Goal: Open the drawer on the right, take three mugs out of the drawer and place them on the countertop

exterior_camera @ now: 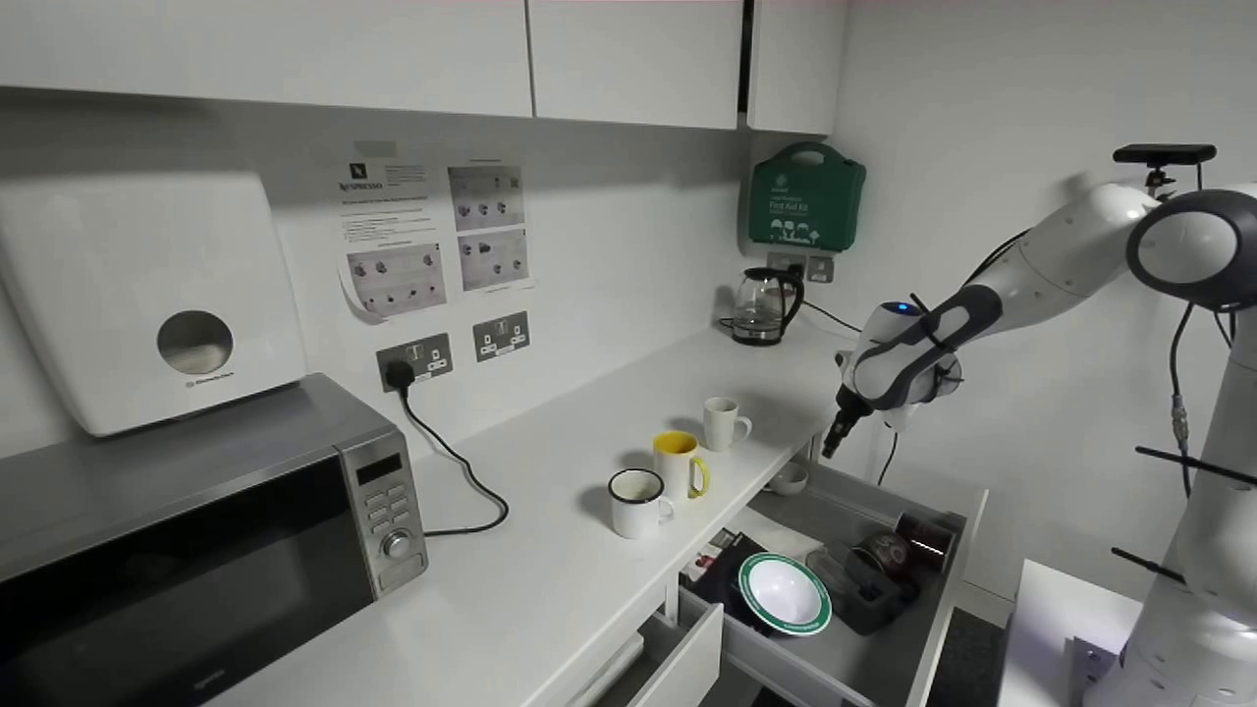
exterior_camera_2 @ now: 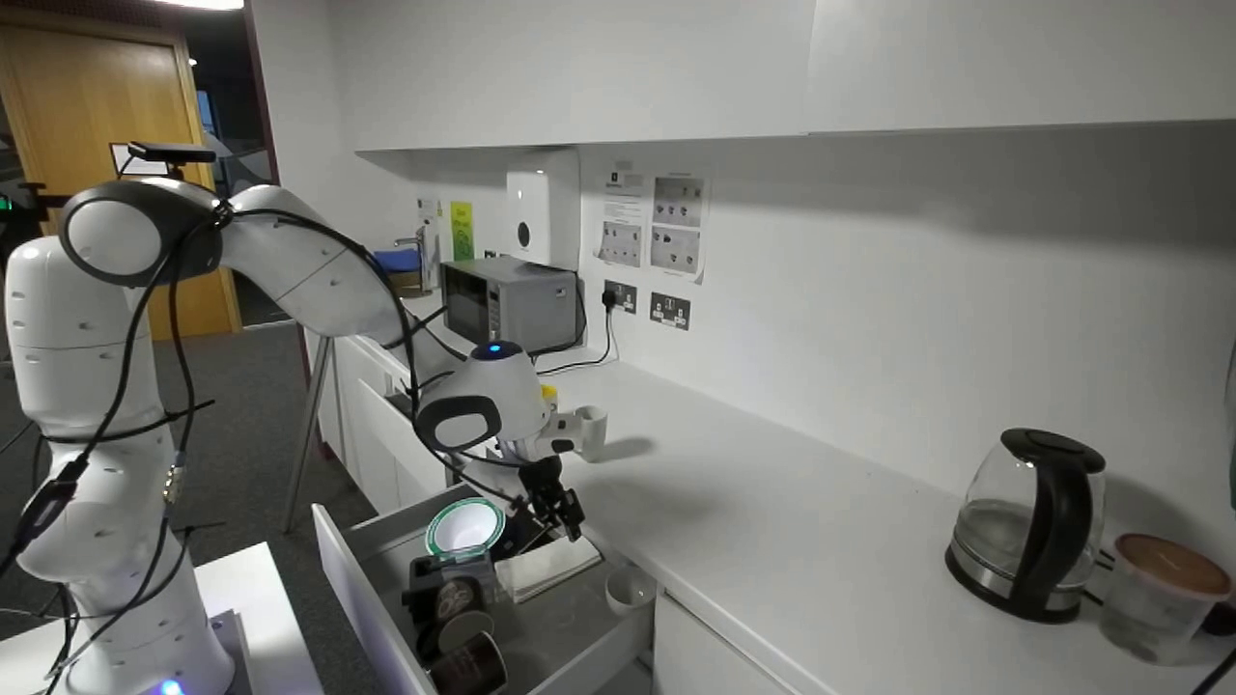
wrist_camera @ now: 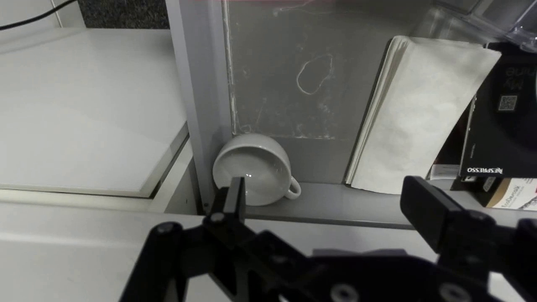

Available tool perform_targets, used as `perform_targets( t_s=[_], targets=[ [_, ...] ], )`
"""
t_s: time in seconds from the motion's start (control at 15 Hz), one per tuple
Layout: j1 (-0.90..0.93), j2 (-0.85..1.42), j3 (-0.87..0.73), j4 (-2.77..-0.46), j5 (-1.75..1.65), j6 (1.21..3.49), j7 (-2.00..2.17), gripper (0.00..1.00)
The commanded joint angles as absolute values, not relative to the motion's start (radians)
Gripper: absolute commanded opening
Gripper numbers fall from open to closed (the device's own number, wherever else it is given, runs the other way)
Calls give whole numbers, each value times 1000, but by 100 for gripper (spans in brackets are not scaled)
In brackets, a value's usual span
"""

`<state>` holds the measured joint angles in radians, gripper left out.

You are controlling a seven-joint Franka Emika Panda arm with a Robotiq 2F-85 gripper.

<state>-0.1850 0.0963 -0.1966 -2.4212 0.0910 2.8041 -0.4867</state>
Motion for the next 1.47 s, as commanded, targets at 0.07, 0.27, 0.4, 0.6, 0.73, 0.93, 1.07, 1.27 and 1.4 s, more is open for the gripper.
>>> perform_targets(
  t_s=[0.07, 0.27, 0.4, 0.6, 0.73, 0.93, 1.07, 1.27, 1.4],
  targets=[
    [-193, 47, -198, -2436, -15, 2763, -356, 100],
    [-197, 89, -182, -2421, 16, 2783, -384, 100],
    [-198, 92, -181, -2421, 15, 2783, -384, 100],
    [-198, 93, -180, -2421, 15, 2783, -384, 100],
    [-198, 93, -180, -2421, 15, 2783, -384, 100],
    [-198, 93, -180, -2421, 15, 2783, -384, 100],
    [-198, 93, -180, -2421, 15, 2783, -384, 100],
    [-198, 93, -180, -2421, 15, 2783, -384, 100],
    [-196, 94, -181, -2419, 14, 2774, -376, 100]
  ],
)
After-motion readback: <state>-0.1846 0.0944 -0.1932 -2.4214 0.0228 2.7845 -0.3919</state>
